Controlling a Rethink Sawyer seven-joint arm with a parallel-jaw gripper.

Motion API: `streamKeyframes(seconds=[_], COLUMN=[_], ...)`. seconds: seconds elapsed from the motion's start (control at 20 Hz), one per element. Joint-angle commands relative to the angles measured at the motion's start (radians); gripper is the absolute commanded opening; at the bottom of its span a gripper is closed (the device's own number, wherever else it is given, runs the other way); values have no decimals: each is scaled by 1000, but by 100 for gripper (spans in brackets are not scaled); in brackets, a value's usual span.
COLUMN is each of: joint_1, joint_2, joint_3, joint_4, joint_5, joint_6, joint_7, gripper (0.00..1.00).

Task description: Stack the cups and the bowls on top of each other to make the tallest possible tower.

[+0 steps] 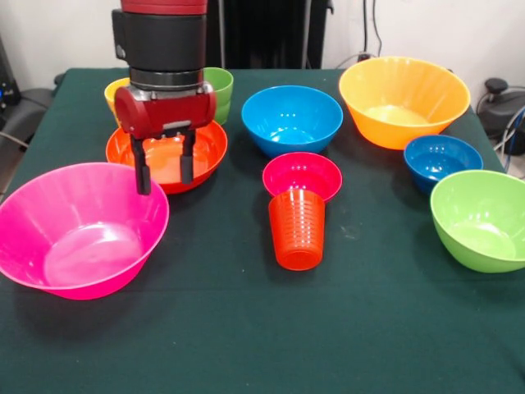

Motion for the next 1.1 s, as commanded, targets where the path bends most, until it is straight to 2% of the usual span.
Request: streamKeyframes(seconds=[0.05,0.35,1.1], joint_1=[21,25,14], joint_2=[42,108,149], joint_3=[-66,-91,-93], joint_4=[-37,-59,-50], joint_5=[-96,-103,-91], joint_6=[17,-24,-68], joint_7=[22,41,25], gripper=[100,100,100])
